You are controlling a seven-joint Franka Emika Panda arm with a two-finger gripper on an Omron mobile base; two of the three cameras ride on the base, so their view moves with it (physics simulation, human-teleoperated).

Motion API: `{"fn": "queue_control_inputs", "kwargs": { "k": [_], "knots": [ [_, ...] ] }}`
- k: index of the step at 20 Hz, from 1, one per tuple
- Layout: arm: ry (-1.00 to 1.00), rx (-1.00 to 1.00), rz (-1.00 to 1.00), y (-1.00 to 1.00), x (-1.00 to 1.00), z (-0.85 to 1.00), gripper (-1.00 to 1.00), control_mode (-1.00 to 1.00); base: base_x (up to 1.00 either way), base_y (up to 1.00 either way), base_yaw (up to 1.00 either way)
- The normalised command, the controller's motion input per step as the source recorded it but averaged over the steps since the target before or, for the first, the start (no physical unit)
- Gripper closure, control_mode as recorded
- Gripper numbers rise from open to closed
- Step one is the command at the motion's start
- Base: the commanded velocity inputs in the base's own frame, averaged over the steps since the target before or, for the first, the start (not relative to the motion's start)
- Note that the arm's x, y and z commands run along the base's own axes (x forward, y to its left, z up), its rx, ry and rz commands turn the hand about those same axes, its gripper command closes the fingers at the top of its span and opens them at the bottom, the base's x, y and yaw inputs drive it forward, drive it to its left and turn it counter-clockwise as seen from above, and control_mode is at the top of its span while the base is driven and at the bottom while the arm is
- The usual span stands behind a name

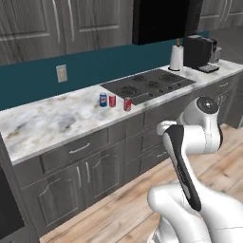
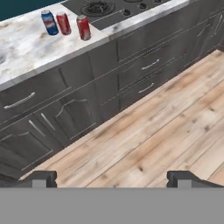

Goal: Four empty soda cans are scattered around the kitchen. Gather all the cans and cluster them next to the stove for recycling.

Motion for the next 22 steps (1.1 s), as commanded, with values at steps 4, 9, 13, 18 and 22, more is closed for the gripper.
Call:
{"fn": "queue_control_inputs", "kwargs": {
  "k": [4,9,13,18,22],
  "knots": [
    [0.00,0.00,0.00,0.00,0.00,0.00,-1.00,1.00,-0.20,-0.07,-0.21],
    [0.00,0.00,0.00,0.00,0.00,0.00,-1.00,1.00,-0.01,-0.07,-0.37],
    [0.00,0.00,0.00,0.00,0.00,0.00,-1.00,1.00,0.00,0.00,-0.44],
    [0.00,0.00,0.00,0.00,0.00,0.00,-1.00,1.00,0.00,0.00,-0.48],
    [0.00,0.00,0.00,0.00,0.00,0.00,-1.00,1.00,0.00,0.00,-0.50]
  ]
}}
